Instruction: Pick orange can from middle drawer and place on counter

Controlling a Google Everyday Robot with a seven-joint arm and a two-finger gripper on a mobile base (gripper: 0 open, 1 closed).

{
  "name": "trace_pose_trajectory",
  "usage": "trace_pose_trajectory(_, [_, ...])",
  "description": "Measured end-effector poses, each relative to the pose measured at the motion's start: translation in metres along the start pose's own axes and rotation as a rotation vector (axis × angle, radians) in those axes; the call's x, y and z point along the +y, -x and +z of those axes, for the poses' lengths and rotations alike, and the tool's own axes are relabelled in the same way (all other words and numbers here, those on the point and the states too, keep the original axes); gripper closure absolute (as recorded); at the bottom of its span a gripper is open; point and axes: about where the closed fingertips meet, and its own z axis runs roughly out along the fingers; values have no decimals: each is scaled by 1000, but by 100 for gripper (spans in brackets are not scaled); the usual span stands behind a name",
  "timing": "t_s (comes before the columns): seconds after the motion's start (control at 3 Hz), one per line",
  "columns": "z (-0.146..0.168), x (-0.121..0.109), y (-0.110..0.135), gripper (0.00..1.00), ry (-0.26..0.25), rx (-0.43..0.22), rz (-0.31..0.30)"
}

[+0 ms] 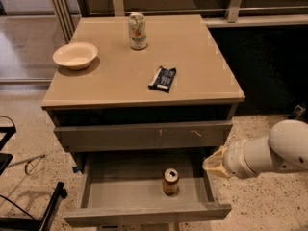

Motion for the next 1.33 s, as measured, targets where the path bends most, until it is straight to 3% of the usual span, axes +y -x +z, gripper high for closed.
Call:
trace_pose_trajectory(0.33, [59, 7, -35, 100, 35, -73, 22])
trace_pose_trajectory(0.67, [59, 7, -35, 100, 36, -73, 22])
trace_pose_trajectory(1.0, [79, 8, -49, 97, 44, -74, -8])
trace_pose_trajectory(1.33, [98, 12, -55, 74, 61, -82, -27])
